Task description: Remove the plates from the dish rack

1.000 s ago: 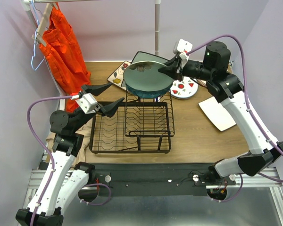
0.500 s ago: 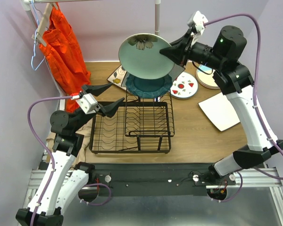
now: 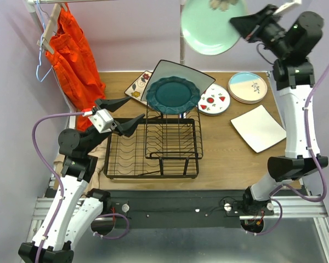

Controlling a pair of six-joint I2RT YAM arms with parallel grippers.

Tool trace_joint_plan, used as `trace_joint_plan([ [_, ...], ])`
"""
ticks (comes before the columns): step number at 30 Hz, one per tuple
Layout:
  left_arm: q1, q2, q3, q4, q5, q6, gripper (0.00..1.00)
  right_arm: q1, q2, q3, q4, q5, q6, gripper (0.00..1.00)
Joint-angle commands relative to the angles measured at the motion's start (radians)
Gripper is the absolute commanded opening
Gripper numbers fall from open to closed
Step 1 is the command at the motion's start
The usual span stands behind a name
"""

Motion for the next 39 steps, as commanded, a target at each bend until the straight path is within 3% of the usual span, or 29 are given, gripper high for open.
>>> trace_joint_plan([
  [1,0.004,-0.007,-0.009,0.024,0.023,0.001,0.79,-0.200,-0.046,-0.123,0.345,0.019,0.378,0.01],
  [5,0.004,-0.007,-0.007,0.024,0.023,-0.001,0.79,-0.320,-0.077,-0.279,0.465,-0.029,0.582,0.01],
  [14,0.004,-0.003,-0.009,0.024,0.023,-0.004,0.79,-0.435,-0.277,-0.787,0.522,0.077,0.713,0.01],
  [17,0.004,-0.004,-0.010,0.022,0.020,-0.002,0.79,-0.462,-0.340,-0.954,0.513,0.086,0.707,0.01],
  [23,0.004,0.002,-0.007,0.027,0.030,-0.007,0.79,-0.466,-0.448,-1.104,0.441,0.035,0.644,0.01],
  [39,0.004,0.003,-0.007,0.039,0.035,-0.028,0.79,-0.444,-0.797,-1.533,0.157,0.115,0.566,0.01],
])
